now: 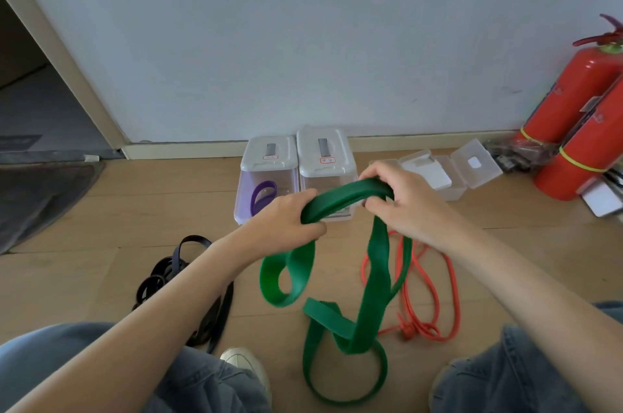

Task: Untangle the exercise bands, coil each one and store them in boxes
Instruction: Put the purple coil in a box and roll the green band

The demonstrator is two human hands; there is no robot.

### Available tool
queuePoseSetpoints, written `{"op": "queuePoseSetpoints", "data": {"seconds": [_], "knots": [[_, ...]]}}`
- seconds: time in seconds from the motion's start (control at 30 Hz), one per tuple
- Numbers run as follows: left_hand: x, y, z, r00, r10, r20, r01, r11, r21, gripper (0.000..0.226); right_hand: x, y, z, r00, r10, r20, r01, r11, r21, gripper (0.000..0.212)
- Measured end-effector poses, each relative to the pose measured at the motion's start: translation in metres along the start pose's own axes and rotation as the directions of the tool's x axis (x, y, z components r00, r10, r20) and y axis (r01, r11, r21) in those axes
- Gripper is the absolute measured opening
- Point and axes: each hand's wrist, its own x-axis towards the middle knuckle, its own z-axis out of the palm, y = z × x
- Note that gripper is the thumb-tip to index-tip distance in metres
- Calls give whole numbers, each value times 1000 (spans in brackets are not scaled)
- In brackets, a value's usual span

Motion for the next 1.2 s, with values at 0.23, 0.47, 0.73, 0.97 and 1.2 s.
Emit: {"op": "queuePoseSetpoints", "data": {"seconds": [0.23,0.47,0.73,0.97,1.2], "knots": [[-1,18,8,993,70,93,-59,991,-120,12,-10,-4,19,982,-115,147,100,989,106,61],[-8,-16,1,995,-26,101,46,978,-202,18,-2,8,-18,976,117,-181,26,771,636,29],[-5,-16,-25,941,-338,25,160,378,-912,31,-3,27,-12,937,267,-226,-180,922,342,19],[-3,-4,-38,988,-142,-54,-47,50,-998,28,-2,29,-2,958,230,-170,-177,944,278,12],[-3,-12,-23,908,-418,-13,323,720,-614,49,-8,15,-9,977,-31,-211,58,991,123,18]]}}
